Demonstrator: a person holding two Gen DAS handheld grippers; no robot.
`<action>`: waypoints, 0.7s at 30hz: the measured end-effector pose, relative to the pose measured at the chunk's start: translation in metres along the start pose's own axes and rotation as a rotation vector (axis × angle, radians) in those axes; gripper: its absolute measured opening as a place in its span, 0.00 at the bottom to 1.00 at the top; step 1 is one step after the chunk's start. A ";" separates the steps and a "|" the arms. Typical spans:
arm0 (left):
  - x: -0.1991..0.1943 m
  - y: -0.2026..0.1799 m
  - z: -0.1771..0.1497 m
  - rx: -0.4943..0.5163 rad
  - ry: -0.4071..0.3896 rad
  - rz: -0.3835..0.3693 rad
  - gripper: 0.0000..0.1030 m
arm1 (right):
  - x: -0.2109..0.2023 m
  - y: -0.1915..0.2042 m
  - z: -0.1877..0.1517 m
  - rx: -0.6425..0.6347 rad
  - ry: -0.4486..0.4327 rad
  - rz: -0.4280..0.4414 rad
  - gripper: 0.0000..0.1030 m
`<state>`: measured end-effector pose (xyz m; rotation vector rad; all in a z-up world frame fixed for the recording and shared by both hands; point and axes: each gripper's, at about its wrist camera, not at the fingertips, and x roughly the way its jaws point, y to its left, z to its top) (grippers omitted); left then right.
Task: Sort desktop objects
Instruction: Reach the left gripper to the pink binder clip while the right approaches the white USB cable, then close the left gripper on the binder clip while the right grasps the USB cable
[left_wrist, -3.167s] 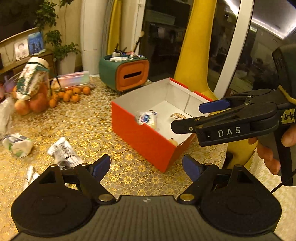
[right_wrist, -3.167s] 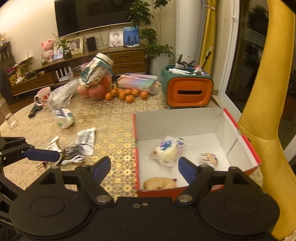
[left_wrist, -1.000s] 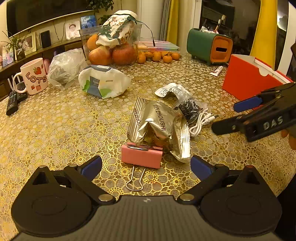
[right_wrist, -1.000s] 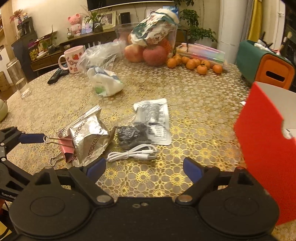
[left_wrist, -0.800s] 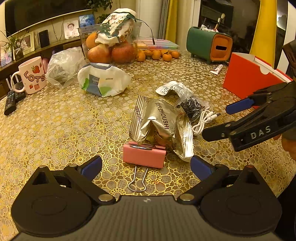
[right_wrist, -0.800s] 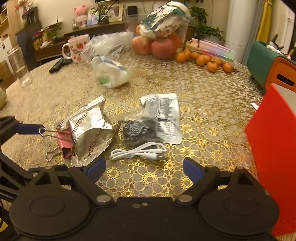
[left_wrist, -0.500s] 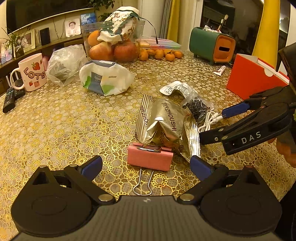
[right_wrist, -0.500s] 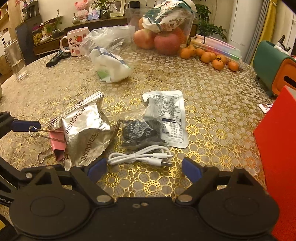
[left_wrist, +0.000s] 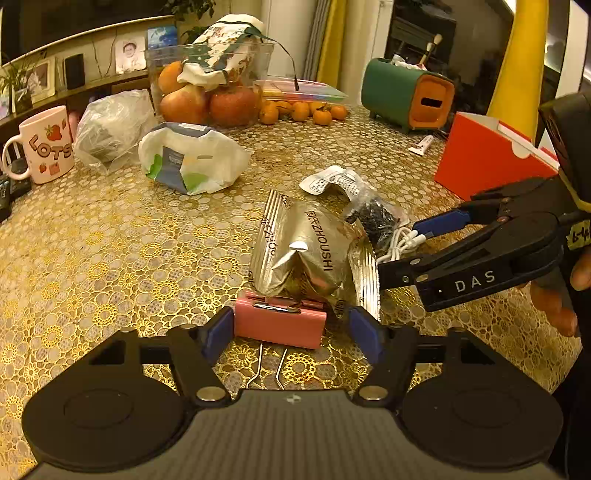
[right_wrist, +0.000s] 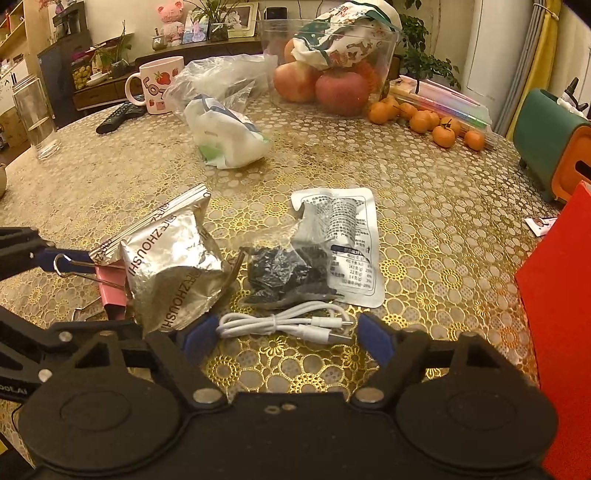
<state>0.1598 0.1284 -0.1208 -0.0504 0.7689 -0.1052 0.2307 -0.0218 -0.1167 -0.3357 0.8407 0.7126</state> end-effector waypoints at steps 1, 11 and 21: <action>0.000 -0.001 0.000 0.005 0.001 0.006 0.64 | 0.000 0.000 0.000 -0.002 -0.001 -0.002 0.75; -0.003 0.002 0.002 -0.037 0.013 0.034 0.47 | -0.011 -0.002 -0.008 0.014 0.000 0.001 0.72; -0.020 0.002 0.000 -0.088 0.004 0.044 0.47 | -0.026 -0.007 -0.016 0.035 -0.001 0.010 0.71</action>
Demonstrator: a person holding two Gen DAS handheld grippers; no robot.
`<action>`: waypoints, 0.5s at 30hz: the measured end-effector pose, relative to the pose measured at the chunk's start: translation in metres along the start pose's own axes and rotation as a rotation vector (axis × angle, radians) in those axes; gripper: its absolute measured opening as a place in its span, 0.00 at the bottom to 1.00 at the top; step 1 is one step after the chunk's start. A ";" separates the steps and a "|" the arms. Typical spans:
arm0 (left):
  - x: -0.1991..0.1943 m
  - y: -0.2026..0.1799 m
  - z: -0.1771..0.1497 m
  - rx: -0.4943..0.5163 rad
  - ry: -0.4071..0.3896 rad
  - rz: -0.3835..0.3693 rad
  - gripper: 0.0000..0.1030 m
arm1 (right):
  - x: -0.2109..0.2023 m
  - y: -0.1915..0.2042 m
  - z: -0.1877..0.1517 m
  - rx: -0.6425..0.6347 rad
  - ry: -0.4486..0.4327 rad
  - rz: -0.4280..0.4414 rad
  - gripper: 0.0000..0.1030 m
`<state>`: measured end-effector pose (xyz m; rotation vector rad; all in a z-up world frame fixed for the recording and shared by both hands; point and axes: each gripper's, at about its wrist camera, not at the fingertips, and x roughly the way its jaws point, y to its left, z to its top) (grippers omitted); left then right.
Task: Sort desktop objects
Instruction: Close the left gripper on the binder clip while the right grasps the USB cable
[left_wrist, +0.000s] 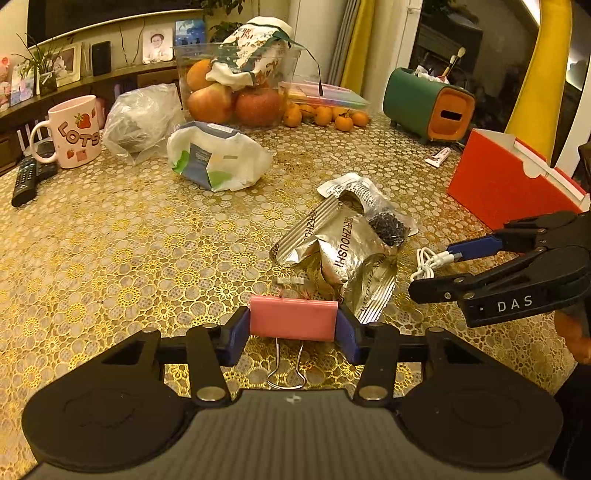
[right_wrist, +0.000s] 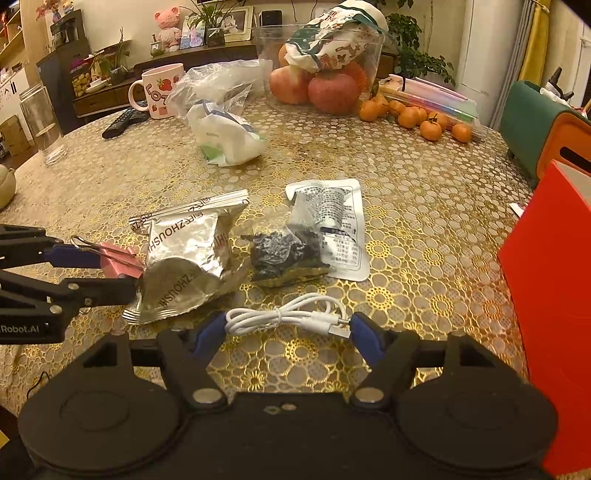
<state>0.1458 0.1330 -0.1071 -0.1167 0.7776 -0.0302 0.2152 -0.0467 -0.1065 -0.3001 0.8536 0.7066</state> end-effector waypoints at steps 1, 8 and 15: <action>-0.002 0.000 -0.001 -0.004 0.002 0.000 0.47 | -0.001 0.000 -0.001 0.000 0.000 0.001 0.70; -0.014 -0.005 -0.009 -0.012 0.002 0.009 0.47 | -0.014 -0.001 -0.013 0.006 -0.002 0.003 0.69; -0.030 -0.017 -0.011 -0.004 -0.012 -0.006 0.47 | -0.034 -0.005 -0.024 0.023 -0.018 0.005 0.68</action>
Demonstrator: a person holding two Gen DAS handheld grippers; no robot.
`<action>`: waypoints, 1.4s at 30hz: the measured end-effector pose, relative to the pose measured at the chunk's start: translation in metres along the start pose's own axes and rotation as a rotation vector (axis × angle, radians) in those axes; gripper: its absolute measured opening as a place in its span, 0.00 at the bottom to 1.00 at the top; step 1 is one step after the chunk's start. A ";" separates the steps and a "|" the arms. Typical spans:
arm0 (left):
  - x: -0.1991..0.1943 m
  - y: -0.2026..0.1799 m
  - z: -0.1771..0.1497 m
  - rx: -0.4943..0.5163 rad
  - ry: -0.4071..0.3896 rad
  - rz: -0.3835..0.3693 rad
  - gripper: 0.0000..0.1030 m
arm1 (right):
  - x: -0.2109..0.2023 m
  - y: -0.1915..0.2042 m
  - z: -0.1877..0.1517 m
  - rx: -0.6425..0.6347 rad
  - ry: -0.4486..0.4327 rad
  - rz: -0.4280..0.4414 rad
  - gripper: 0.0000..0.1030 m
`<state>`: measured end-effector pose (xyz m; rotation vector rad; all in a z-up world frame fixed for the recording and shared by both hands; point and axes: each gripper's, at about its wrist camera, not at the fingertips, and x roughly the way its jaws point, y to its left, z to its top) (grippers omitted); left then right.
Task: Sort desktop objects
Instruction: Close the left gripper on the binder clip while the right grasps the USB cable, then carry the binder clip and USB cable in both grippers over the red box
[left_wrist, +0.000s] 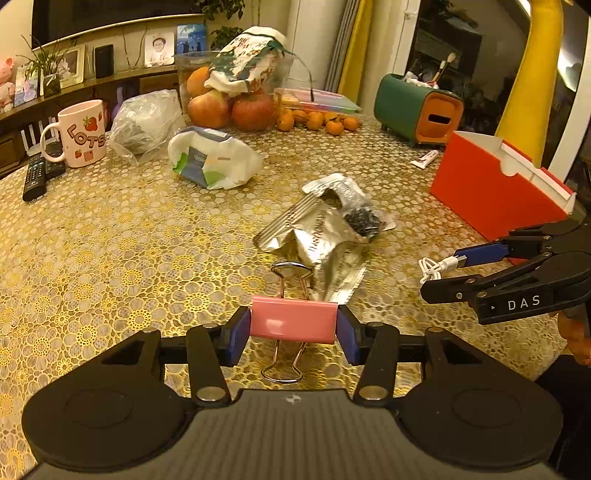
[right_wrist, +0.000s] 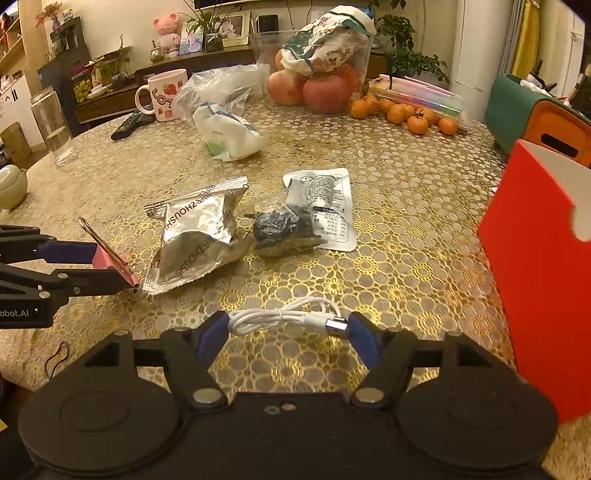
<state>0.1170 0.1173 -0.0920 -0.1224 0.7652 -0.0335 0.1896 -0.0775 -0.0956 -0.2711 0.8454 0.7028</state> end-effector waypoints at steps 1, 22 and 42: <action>-0.002 -0.003 0.000 0.002 -0.001 -0.002 0.47 | -0.003 -0.001 -0.001 0.001 -0.003 -0.001 0.68; -0.042 -0.110 0.034 0.161 -0.072 -0.108 0.47 | -0.111 -0.040 -0.023 0.065 -0.087 -0.079 0.67; -0.038 -0.252 0.080 0.393 -0.162 -0.260 0.47 | -0.192 -0.137 -0.034 0.144 -0.192 -0.219 0.67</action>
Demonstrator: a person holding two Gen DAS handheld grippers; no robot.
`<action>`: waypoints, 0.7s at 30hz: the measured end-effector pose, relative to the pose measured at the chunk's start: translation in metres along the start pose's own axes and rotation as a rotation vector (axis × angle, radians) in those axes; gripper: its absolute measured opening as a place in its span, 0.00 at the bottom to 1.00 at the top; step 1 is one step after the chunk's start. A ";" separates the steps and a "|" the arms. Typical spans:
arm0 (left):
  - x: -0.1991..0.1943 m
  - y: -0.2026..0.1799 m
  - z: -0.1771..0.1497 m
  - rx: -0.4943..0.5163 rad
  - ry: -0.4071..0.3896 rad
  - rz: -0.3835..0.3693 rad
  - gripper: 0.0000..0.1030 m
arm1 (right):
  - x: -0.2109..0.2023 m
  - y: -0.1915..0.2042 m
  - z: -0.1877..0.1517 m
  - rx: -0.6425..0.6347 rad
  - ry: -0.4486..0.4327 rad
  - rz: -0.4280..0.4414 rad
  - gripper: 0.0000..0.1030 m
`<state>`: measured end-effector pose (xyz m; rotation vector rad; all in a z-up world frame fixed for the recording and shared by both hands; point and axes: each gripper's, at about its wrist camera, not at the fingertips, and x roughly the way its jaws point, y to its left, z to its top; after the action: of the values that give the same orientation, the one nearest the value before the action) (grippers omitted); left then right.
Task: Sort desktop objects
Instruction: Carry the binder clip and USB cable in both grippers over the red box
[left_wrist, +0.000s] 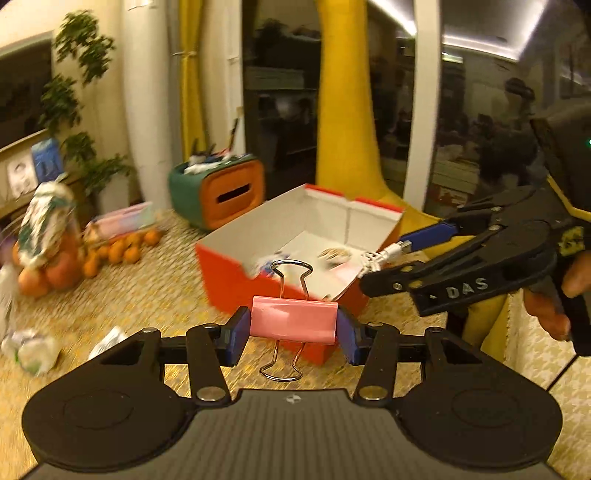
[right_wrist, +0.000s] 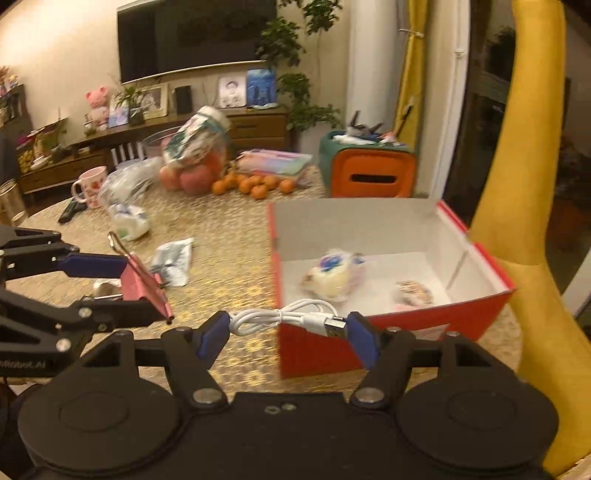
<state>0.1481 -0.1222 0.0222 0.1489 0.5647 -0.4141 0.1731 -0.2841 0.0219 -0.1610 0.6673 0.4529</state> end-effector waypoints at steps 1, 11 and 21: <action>0.003 -0.004 0.004 0.009 -0.002 -0.008 0.47 | 0.000 -0.006 0.002 0.005 -0.004 -0.007 0.67; 0.045 -0.021 0.040 0.050 0.000 -0.043 0.47 | 0.013 -0.054 0.018 0.067 -0.004 -0.052 0.67; 0.102 -0.016 0.068 0.020 0.088 -0.060 0.47 | 0.055 -0.091 0.039 0.085 0.030 -0.110 0.67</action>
<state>0.2525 -0.1880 0.0232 0.1708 0.6531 -0.4732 0.2743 -0.3344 0.0175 -0.1238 0.7019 0.3164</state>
